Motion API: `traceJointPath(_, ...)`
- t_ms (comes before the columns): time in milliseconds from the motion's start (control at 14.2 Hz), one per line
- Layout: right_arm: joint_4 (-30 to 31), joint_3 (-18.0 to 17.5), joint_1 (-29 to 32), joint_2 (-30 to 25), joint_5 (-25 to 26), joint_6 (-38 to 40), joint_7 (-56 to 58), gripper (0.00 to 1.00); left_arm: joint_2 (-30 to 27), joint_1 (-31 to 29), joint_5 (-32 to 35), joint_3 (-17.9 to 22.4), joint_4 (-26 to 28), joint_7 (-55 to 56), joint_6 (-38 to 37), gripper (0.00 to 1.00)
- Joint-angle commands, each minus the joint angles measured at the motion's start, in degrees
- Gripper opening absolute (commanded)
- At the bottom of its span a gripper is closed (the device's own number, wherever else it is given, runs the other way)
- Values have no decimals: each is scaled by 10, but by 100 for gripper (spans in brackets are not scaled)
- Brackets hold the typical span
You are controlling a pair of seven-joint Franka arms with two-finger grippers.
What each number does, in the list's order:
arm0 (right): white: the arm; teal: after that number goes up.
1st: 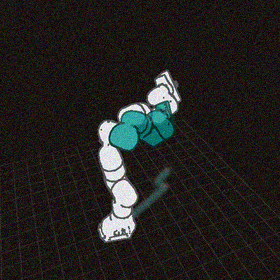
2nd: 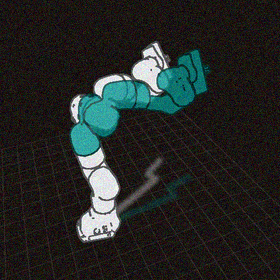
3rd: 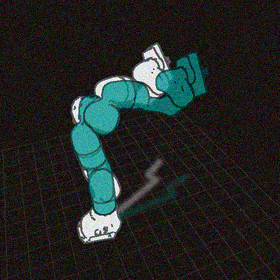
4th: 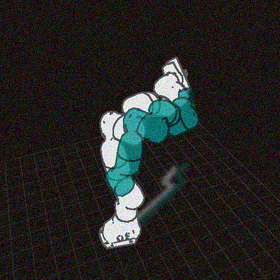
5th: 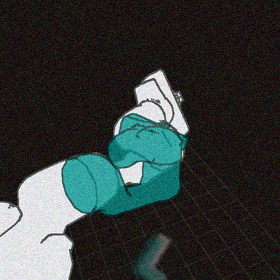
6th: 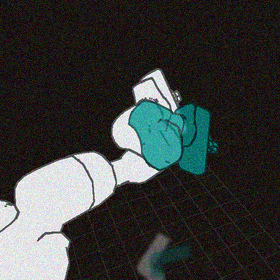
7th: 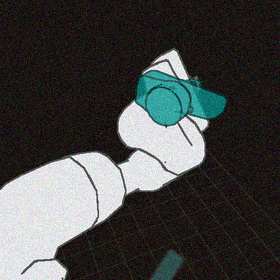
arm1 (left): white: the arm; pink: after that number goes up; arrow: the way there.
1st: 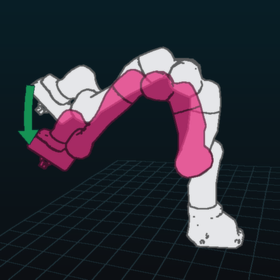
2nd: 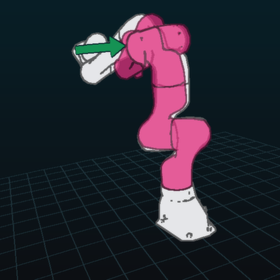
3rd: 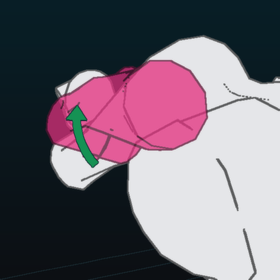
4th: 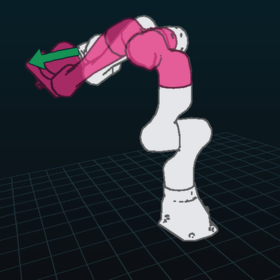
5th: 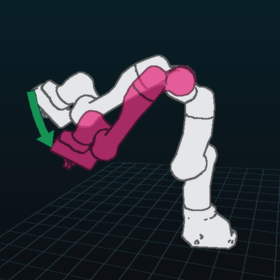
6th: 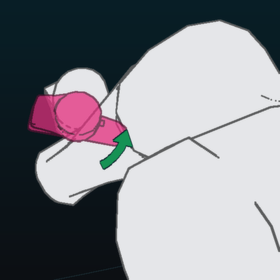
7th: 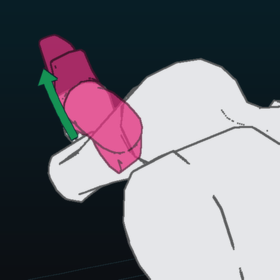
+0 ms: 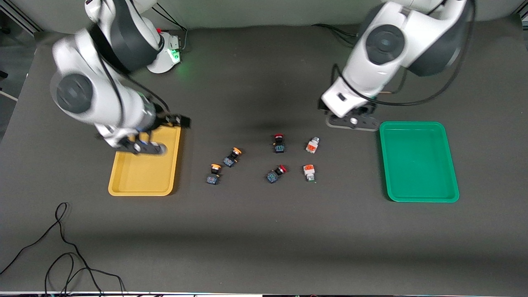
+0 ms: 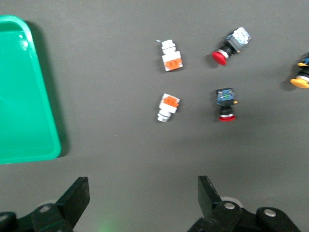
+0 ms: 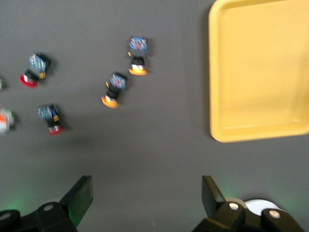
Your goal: Place green and yellow buttons in trays
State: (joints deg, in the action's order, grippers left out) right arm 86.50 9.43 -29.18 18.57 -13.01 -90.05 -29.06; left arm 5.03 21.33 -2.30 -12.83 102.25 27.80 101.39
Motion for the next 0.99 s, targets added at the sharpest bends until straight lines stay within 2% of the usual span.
traceJointPath(0, -8, 6, -5, 71, -36, -58, -24, 100, 3, 33, -1, 9, 3, 37, 17, 100)
traceJointPath(212, -5, 7, -10, 167, -66, -169, -23, 100, 49, 40, 1, 9, 8, 38, 53, 100)
traceJointPath(353, -6, 7, -10, 217, -70, -221, -17, 100, 95, 47, 5, 9, 29, 36, 103, 100)
traceJointPath(707, -6, 6, -11, 284, -71, -282, -13, 97, 164, 51, 26, 9, 123, -23, 274, 100)
traceJointPath(848, -6, 6, -11, 285, -71, -284, -13, 89, 197, 50, 53, 9, 130, -24, 316, 100)
traceJointPath(918, -7, 6, -11, 285, -71, -284, -15, 74, 209, 50, 57, 9, 130, -24, 328, 100)
